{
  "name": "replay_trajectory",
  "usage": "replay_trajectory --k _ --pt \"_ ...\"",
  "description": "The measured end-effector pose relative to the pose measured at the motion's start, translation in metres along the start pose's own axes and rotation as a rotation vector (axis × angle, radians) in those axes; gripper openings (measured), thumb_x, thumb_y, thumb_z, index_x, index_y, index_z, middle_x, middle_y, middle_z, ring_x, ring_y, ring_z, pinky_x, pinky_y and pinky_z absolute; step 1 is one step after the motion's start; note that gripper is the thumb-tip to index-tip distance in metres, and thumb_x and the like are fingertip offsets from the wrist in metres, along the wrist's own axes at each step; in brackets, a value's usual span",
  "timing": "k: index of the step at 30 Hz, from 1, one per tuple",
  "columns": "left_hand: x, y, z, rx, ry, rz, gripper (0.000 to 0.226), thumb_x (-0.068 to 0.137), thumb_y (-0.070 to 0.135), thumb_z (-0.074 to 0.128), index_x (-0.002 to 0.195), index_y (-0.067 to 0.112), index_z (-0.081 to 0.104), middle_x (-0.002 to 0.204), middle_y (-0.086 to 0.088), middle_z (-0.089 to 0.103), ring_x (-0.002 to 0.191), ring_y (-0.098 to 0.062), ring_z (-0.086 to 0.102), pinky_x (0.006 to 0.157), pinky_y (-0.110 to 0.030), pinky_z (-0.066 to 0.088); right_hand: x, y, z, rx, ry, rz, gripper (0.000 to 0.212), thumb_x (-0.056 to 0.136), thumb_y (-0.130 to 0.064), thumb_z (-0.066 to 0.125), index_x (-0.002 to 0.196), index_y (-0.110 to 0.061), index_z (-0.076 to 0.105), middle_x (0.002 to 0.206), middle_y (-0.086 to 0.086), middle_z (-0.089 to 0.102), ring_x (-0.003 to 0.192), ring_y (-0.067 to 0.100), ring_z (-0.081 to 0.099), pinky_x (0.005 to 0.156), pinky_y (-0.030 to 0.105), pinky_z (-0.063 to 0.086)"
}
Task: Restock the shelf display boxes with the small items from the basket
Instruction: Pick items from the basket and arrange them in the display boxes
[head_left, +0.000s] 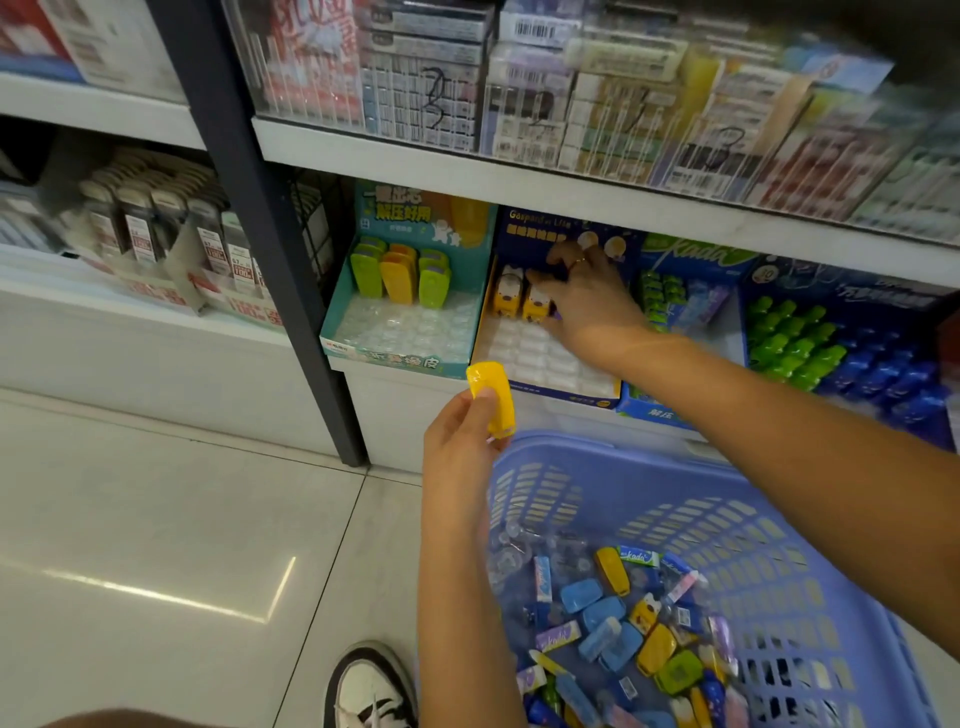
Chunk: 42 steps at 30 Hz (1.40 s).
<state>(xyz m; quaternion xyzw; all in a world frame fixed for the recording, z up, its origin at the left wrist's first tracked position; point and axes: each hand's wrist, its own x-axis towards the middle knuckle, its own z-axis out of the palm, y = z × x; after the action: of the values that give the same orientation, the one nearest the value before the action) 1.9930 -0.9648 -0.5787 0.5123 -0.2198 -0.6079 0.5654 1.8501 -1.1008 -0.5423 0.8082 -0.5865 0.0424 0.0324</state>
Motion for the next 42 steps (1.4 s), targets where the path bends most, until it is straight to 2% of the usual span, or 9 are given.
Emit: replay_trajectory --k 3,7,13,17,20,23,27,39,42 --pt "-0.003 0.006 -0.006 -0.042 0.041 0.061 0.034 0.090 0.014 0.061 0.061 0.028 0.072 0.065 0.008 0.069 0.066 -0.008 0.065 0.062 -0.015 0.052 -0.038 -0.013 -0.004 0.269 0.042 -0.197 0.066 0.086 -0.011 0.062 0.143 -0.029 0.033 0.143 0.001 0.025 0.118 0.020 0.041 0.097 0.031 0.041" --pt "0.002 0.010 -0.017 -0.082 0.106 0.101 0.008 0.086 0.017 0.068 0.088 0.025 0.067 0.074 0.008 0.074 0.076 -0.006 0.071 0.072 -0.020 0.053 -0.083 -0.035 -0.010 0.583 0.066 -0.259 0.064 0.087 -0.004 0.058 0.136 -0.038 0.037 0.129 -0.012 0.034 0.098 0.002 0.047 0.085 0.014 0.045" --pt "0.004 0.020 -0.025 0.282 -0.143 0.403 0.021 0.086 0.016 0.068 0.102 0.029 0.070 0.086 0.011 0.074 0.081 -0.004 0.069 0.070 -0.015 0.053 -0.084 -0.062 -0.029 0.702 -0.033 -0.206 0.041 0.091 -0.027 0.060 0.131 -0.033 0.052 0.123 -0.009 0.056 0.096 0.007 0.055 0.082 0.021 0.049" --pt "0.011 0.034 -0.029 0.250 -0.058 0.446 0.019 0.082 0.017 0.072 0.100 0.024 0.071 0.085 0.008 0.074 0.081 -0.006 0.069 0.070 -0.017 0.054 -0.059 -0.067 -0.043 0.846 -0.058 -0.132 0.028 0.083 -0.021 0.071 0.110 -0.026 0.067 0.102 -0.007 0.069 0.086 0.006 0.064 0.082 0.023 0.053" --pt "0.023 0.040 -0.033 0.424 0.096 0.487 0.034 0.089 0.024 0.066 0.122 0.018 0.062 0.113 0.006 0.068 0.107 -0.007 0.061 0.091 -0.021 0.049 -0.030 -0.071 -0.042 0.912 -0.009 -0.084 0.026 0.078 -0.018 0.075 0.102 -0.026 0.067 0.092 -0.009 0.068 0.083 0.003 0.064 0.078 0.018 0.053" --pt "0.034 0.035 -0.038 0.735 0.159 0.475 0.048 0.095 0.028 0.056 0.140 0.014 0.046 0.146 0.002 0.043 0.137 -0.011 0.036 0.112 -0.029 0.031 0.011 -0.082 -0.030 0.851 0.150 0.009 0.026 0.079 -0.014 0.073 0.103 -0.018 0.064 0.092 -0.003 0.067 0.079 0.011 0.061 0.076 0.023 0.052" --pt "0.038 0.024 -0.038 0.826 0.118 0.460 0.058 0.096 0.021 0.053 0.148 0.011 0.030 0.157 0.004 0.023 0.144 -0.009 0.021 0.116 -0.022 0.019 0.053 -0.103 -0.011 0.701 0.079 -0.036 0.027 0.085 -0.013 0.067 0.111 -0.009 0.063 0.104 0.009 0.066 0.090 0.020 0.060 0.085 0.033 0.049" --pt "0.041 0.023 -0.041 0.780 0.123 0.455 0.055 0.096 0.019 0.052 0.148 0.014 0.033 0.155 0.007 0.026 0.140 -0.005 0.026 0.104 -0.008 0.018 0.078 -0.117 0.006 0.424 -0.023 -0.089 0.034 0.092 -0.018 0.059 0.126 -0.013 0.059 0.128 0.014 0.058 0.116 0.028 0.054 0.097 0.034 0.044" --pt "0.041 0.024 -0.043 0.782 0.123 0.444 0.054 0.096 0.020 0.052 0.147 0.015 0.034 0.154 0.008 0.028 0.138 -0.004 0.027 0.098 -0.002 0.015 0.080 -0.116 0.012 0.284 0.061 -0.102 0.032 0.093 -0.022 0.055 0.125 -0.015 0.059 0.131 0.012 0.049 0.118 0.028 0.050 0.095 0.036 0.044"
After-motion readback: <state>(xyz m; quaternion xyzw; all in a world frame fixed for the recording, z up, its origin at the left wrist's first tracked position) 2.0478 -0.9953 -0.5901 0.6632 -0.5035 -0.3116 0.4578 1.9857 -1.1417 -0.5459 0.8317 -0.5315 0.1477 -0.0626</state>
